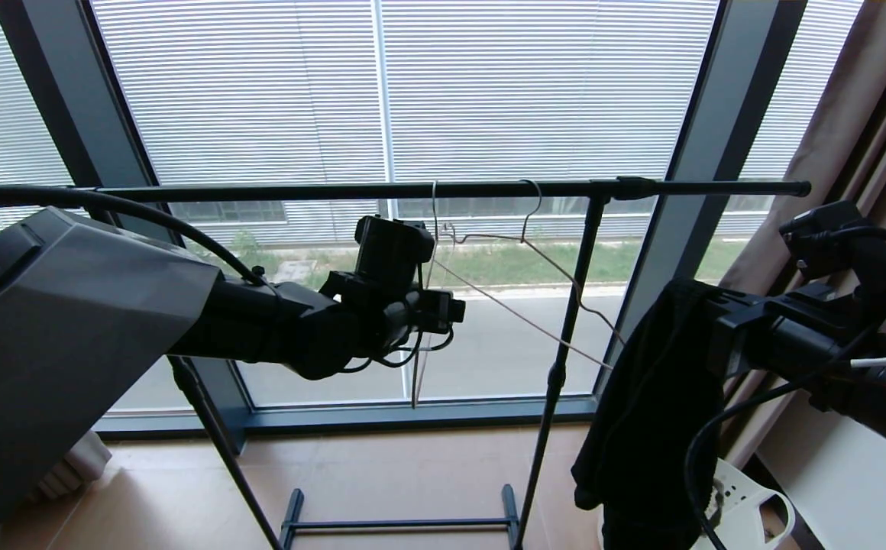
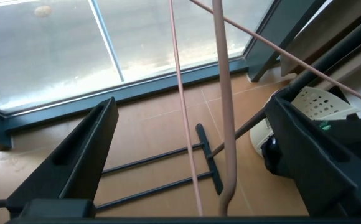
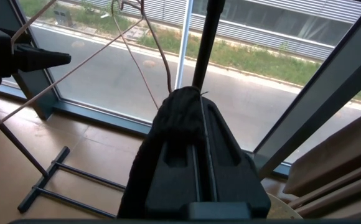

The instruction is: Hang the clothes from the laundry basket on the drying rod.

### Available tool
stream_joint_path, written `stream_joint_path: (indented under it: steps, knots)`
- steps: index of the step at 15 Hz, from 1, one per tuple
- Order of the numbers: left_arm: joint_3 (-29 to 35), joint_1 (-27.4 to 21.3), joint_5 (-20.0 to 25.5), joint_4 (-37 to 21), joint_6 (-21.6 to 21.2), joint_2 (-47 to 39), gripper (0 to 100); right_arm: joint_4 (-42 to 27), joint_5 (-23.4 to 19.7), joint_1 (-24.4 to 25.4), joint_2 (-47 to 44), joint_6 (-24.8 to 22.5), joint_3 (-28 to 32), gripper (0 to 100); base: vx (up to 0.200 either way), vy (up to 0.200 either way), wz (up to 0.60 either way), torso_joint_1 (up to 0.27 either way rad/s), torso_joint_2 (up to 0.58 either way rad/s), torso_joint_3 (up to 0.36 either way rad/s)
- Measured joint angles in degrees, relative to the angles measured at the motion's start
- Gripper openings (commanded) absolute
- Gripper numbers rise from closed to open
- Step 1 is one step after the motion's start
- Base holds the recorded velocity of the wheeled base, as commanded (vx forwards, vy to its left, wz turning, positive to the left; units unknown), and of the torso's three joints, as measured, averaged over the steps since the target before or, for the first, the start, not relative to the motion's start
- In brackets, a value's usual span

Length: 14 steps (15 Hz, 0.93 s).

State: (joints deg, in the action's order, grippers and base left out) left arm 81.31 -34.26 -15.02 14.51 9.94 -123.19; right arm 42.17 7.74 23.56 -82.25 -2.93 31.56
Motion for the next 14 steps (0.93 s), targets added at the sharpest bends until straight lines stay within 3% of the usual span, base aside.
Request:
stream_joint_path:
  steps: [3, 4, 14]
  knots:
    - [-1.88, -0.02, 0.02, 0.1, -0.04, 0.45, 100, 0.0, -0.02, 0.09, -0.09, -0.02, -0.15, 0, 0.0, 0.0, 0.0, 0.0, 0.0, 0.0]
    - [-2.36, 0.0, 0.0, 0.21, -0.04, 0.74, 0, 0.0, -0.02, 0.16, -0.11, -0.02, -0.17, 0, 0.0, 0.0, 0.0, 0.0, 0.0, 0.0]
    - [-3.72, 1.93, 0.0, 0.22, -0.09, 2.35, 0, 0.01, 0.0, 0.74, -0.35, -0.05, -0.67, 0, 0.0, 0.0, 0.0, 0.0, 0.0, 0.0]
